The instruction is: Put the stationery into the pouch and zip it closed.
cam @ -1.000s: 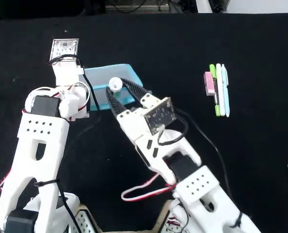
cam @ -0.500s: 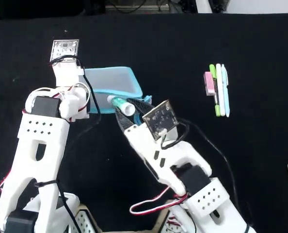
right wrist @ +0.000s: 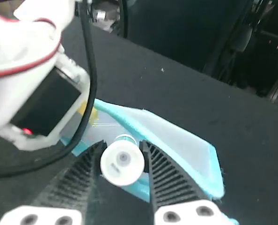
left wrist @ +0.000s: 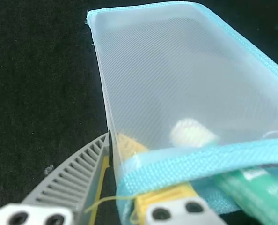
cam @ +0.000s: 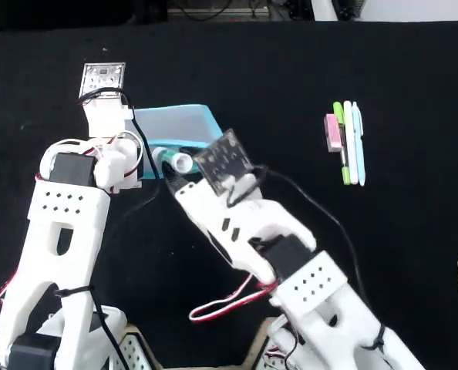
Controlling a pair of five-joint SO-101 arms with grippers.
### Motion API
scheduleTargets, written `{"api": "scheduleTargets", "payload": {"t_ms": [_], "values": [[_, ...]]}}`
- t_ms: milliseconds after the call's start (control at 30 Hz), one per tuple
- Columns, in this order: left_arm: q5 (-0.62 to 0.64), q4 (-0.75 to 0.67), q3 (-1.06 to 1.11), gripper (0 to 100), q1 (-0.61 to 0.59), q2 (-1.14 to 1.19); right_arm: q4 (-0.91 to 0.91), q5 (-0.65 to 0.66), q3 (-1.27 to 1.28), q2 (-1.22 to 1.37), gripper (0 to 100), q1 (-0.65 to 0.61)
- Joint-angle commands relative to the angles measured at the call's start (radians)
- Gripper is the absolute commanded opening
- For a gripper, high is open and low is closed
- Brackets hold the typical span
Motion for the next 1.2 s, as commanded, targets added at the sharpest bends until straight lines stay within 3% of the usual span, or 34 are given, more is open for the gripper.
{"api": "scheduleTargets", "payload": {"t_ms": [0, 167, 400, 533, 767, 900, 1167], "values": [[0.008, 0.017, 0.030, 3, -0.005, 0.011, 0.184, -0.002, -0.148, 0.008, 7.9, -0.049], [0.008, 0.017, 0.030, 3, -0.005, 0.011, 0.341, -0.008, -0.211, 0.008, 23.0, -0.121], [0.008, 0.017, 0.030, 3, -0.005, 0.012, 0.347, -0.002, -0.226, -0.079, 18.6, -0.074], [0.008, 0.017, 0.030, 3, -0.005, 0.012, 0.344, -0.002, -0.228, -0.216, 13.6, 0.087], [0.008, 0.017, 0.030, 3, -0.005, 0.011, 0.404, -0.011, -0.156, -0.320, 12.7, 0.535], [0.008, 0.017, 0.030, 3, -0.005, 0.014, 0.399, -0.011, -0.088, -0.248, 12.7, 0.695], [0.008, 0.017, 0.030, 3, -0.005, 0.020, 0.397, -0.005, -0.099, 0.113, 12.7, 0.882]]}}
